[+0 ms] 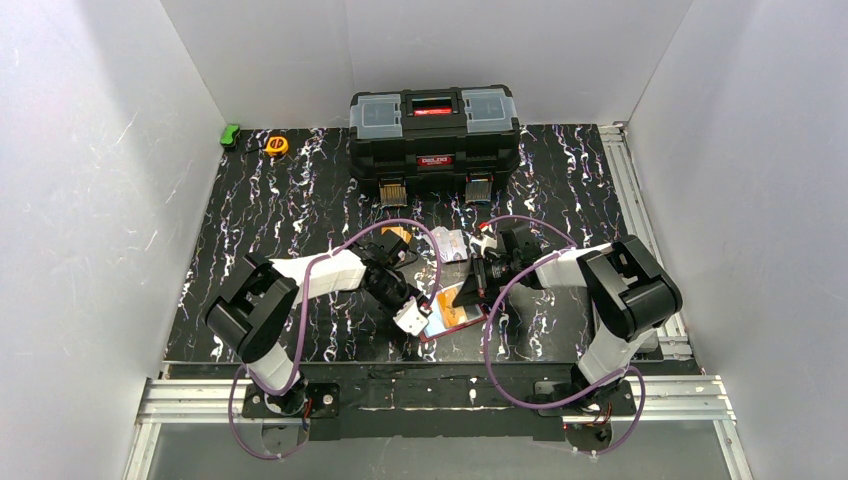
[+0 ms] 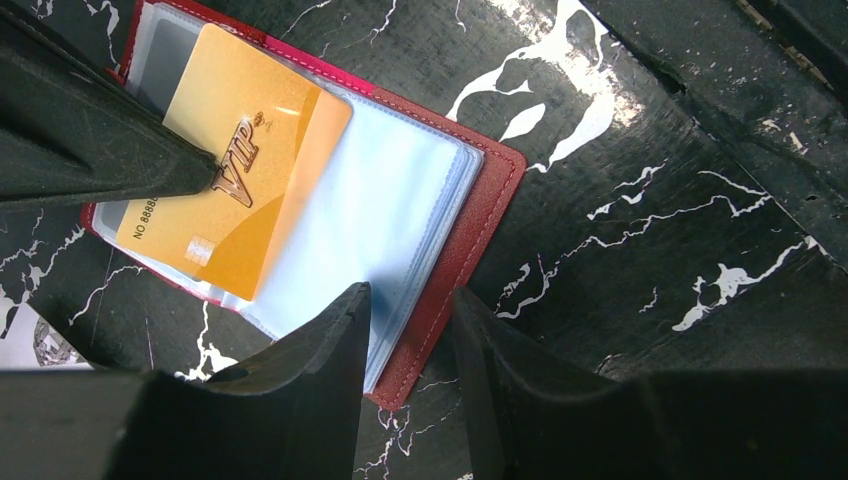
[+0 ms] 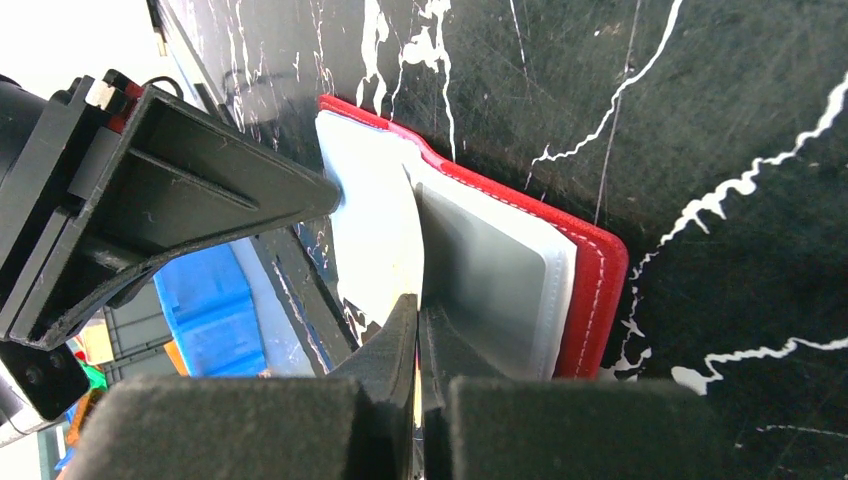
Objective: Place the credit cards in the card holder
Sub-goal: Insert the credit card into the card holder.
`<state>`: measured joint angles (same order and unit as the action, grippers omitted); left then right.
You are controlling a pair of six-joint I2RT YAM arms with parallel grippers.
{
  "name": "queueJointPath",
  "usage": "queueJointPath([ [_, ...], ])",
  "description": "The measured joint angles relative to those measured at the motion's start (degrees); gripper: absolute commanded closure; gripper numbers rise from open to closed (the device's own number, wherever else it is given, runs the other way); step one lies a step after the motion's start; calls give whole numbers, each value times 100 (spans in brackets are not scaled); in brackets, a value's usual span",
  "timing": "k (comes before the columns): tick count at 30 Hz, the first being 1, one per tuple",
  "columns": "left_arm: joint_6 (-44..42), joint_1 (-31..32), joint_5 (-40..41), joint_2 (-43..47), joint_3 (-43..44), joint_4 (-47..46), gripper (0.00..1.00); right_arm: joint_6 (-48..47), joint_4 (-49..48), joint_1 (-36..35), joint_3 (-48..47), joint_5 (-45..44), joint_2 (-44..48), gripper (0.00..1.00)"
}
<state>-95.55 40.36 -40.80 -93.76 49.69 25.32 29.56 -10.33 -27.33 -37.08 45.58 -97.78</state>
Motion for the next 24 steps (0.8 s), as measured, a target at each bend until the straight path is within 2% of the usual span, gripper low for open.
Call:
queueJointPath([
  [10,2,0,-4,24,-35,-68,65,-22,184,4,-74,-20,22,99],
  [19,22,0,-11,33,-50,-96,65,-212,612,-247,-542,-57,-162,99],
  [24,28,2,-11,33,-50,-107,65,-286,732,-452,-634,-201,-186,91],
])
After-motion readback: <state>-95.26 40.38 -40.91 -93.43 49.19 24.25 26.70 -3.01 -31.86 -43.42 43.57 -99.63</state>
